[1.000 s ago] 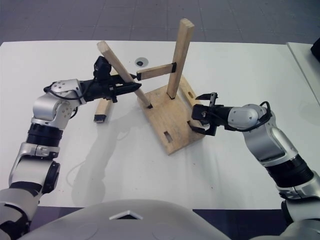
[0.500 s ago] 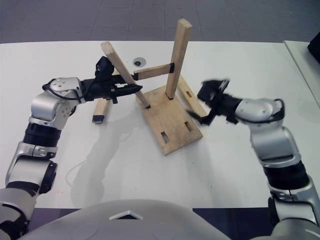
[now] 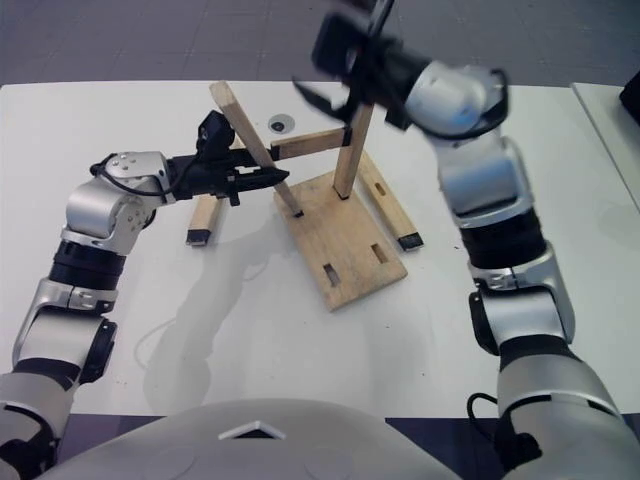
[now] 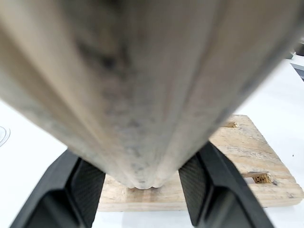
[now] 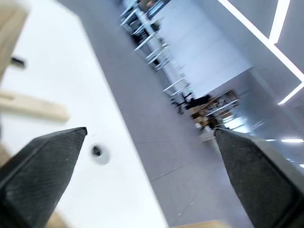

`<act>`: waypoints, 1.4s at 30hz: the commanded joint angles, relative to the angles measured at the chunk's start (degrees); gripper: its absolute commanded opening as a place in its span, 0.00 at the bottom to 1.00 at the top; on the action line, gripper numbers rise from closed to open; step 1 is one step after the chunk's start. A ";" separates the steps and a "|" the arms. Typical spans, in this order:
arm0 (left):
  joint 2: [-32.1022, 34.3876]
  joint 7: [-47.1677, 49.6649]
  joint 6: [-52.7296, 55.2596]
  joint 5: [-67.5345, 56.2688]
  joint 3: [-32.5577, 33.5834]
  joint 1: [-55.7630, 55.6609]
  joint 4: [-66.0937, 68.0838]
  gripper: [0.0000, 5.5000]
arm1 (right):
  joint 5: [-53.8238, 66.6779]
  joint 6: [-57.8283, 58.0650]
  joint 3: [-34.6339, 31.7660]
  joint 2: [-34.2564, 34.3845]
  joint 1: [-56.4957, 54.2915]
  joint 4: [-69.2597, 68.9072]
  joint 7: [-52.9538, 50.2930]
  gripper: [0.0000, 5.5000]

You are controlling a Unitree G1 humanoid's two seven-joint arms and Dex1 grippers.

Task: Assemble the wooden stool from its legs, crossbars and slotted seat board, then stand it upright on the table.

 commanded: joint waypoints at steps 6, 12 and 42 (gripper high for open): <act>0.92 4.08 11.20 9.48 -9.84 0.47 1.98 0.37 | -6.52 -10.22 7.16 0.42 3.56 12.40 4.47 0.79; 1.15 6.51 13.90 9.35 -9.36 1.09 4.87 0.37 | -2.13 -9.27 -1.70 5.40 -1.13 5.04 -3.68 0.92; 5.84 3.02 11.30 10.38 -11.77 8.43 8.28 0.37 | -2.96 -7.02 -19.47 -0.39 -9.84 1.44 -12.53 0.32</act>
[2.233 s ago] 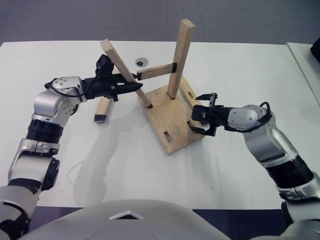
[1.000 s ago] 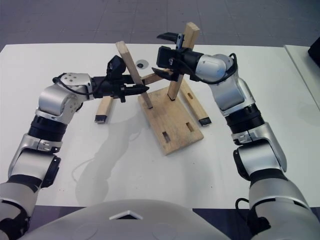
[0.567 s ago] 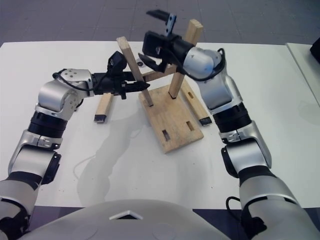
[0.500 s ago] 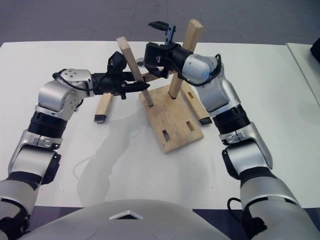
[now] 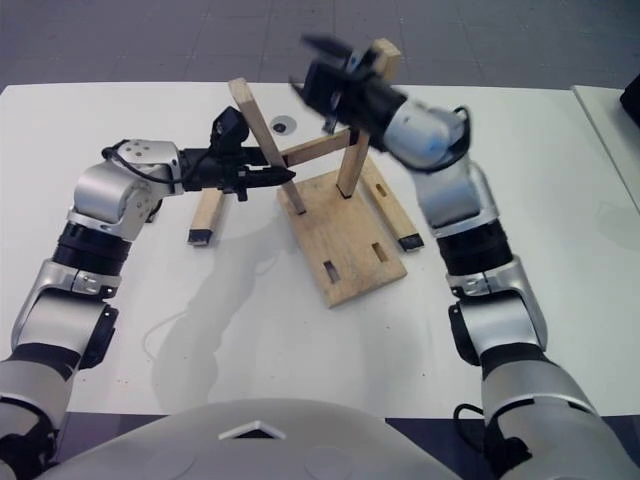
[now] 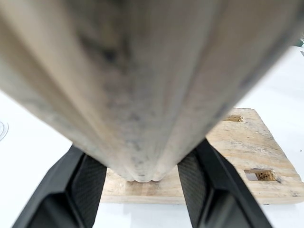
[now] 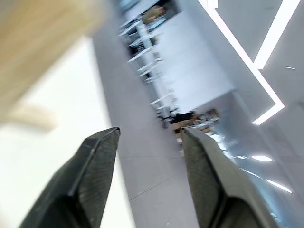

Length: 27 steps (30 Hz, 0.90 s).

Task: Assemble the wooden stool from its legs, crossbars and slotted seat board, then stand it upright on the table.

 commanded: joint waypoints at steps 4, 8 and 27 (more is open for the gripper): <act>6.35 1.47 7.18 8.62 -7.58 12.94 4.92 0.37 | -0.38 0.79 -10.35 -11.95 -6.75 15.28 -2.91 0.20; 6.63 1.47 6.05 8.22 -7.33 12.88 4.58 0.37 | -2.13 -5.98 -9.21 -15.92 -5.13 36.20 -4.42 0.07; 7.17 -0.37 5.40 7.56 -8.77 12.28 1.92 0.37 | 11.36 -9.91 7.53 5.73 9.79 1.52 13.77 0.00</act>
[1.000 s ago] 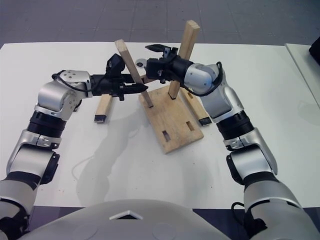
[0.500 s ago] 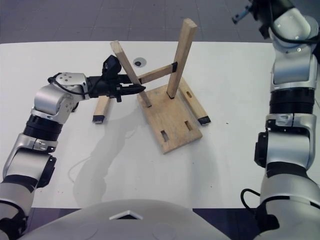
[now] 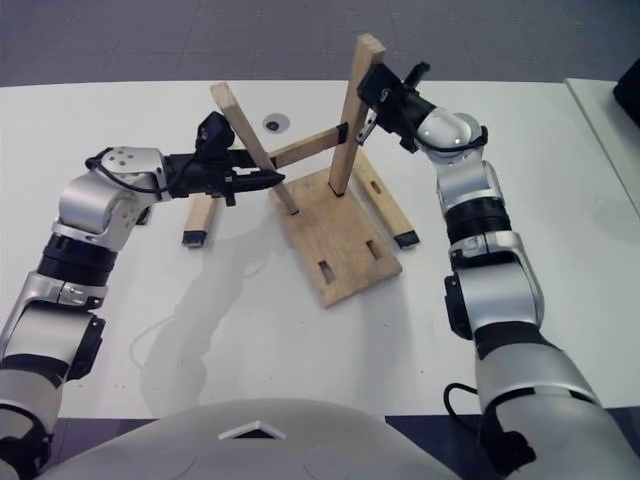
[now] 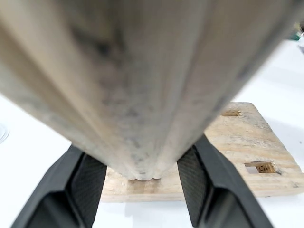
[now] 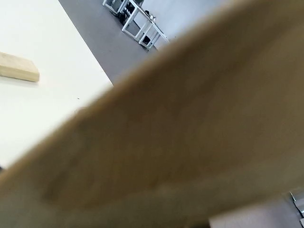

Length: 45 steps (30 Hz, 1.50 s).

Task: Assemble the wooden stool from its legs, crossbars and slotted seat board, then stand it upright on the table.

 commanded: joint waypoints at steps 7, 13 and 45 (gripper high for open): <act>2.02 3.02 9.22 10.21 -9.53 9.49 5.01 0.37 | 3.15 15.02 3.12 -2.87 11.64 -27.92 6.30 0.00; 2.83 3.65 9.64 9.02 -9.35 10.92 3.70 0.37 | -0.31 17.11 -4.32 -12.00 8.83 -10.68 0.20 0.00; -0.52 5.28 13.96 4.97 -5.03 5.32 4.63 0.37 | 9.69 53.15 -9.04 -4.25 27.49 -52.69 0.06 0.00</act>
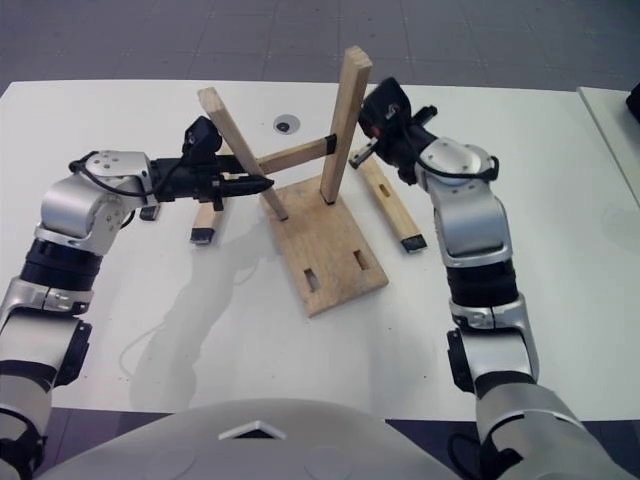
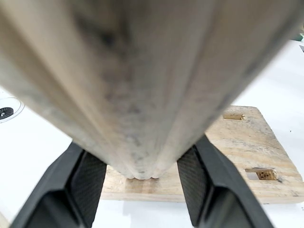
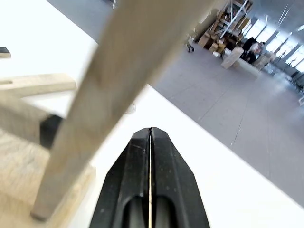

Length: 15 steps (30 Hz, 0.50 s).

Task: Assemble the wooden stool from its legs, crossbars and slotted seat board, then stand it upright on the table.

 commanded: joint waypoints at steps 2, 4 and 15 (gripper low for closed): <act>-1.63 4.71 8.78 5.65 -3.71 3.61 4.98 0.37 | 3.08 4.24 -3.56 -3.02 10.12 -8.66 1.07 0.00; -1.79 4.94 7.50 5.09 -2.44 2.74 3.54 0.37 | 4.61 5.44 -3.69 -3.15 12.93 -11.22 1.79 0.00; 4.48 3.76 8.80 1.65 9.67 7.90 -9.59 0.70 | 3.20 3.27 1.99 -7.61 20.91 -10.49 3.60 0.00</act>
